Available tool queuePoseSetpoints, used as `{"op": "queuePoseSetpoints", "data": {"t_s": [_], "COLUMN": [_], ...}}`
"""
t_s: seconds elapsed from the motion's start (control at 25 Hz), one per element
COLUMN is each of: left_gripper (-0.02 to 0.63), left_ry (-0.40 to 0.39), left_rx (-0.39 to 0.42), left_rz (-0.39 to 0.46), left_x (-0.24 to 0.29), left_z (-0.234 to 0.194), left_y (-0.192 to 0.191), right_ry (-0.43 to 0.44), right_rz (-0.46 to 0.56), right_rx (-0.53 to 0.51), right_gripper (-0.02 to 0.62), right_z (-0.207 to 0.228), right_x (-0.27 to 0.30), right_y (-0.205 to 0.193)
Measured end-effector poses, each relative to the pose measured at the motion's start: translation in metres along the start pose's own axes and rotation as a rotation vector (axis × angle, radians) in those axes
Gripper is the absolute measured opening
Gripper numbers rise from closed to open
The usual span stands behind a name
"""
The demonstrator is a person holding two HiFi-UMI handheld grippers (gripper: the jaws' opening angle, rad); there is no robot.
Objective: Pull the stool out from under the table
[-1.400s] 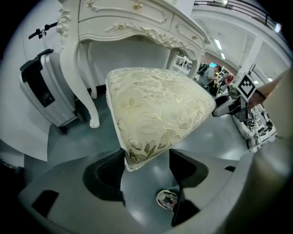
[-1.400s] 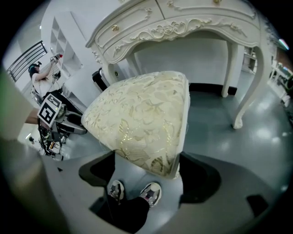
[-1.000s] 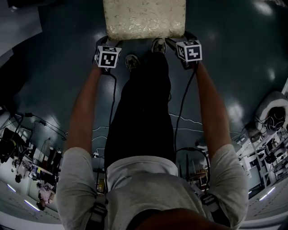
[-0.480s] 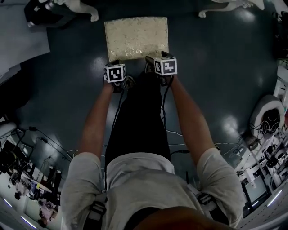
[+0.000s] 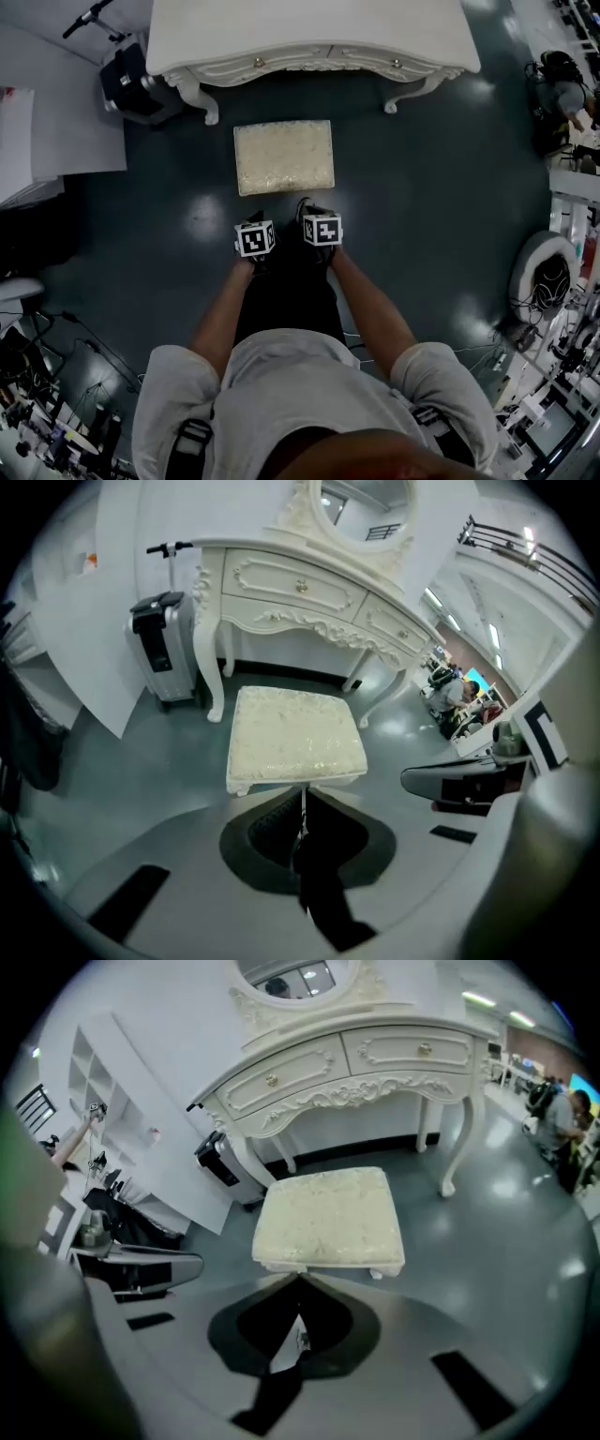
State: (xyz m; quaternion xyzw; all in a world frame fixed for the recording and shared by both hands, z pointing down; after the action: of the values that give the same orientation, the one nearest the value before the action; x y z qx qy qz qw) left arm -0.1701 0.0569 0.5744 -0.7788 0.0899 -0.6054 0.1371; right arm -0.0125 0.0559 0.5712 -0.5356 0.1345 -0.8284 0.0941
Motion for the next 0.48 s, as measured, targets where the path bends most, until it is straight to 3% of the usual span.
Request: {"op": "queuePoseSetpoints", "data": {"t_s": [0.16,0.28,0.48], "left_gripper": [0.02,0.02,0.02], "left_ry": [0.023,0.0,-0.063], "left_rx": [0.069,0.105,0.051], "left_rz": [-0.061,-0.048,-0.055], "left_x": [-0.034,-0.057,-0.086], "left_z": [0.004,0.024,0.065], "left_y": [-0.018,-0.015,-0.007], "right_ry": [-0.003,0.026,0.005], "right_rz": [-0.026,0.011,0.118], "right_rx": [0.0,0.036,0.029], "right_gripper": [0.012,0.012,0.012], "right_z": [-0.037,-0.052,-0.055], "right_x": [-0.04,-0.072,-0.115], "right_y": [-0.024,-0.02,0.003]}}
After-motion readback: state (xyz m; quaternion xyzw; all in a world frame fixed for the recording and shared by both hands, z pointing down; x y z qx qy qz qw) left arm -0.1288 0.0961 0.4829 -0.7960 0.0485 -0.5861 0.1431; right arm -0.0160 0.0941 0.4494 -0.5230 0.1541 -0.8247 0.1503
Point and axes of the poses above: the fingertips, and each gripper's own axes: x forward along the fingers, z to its right, y out of its top, the point moved 4 cm from there along -x, backward along the fingers, and after that the axes turned 5 degrees about y, right-handed, at the moved point
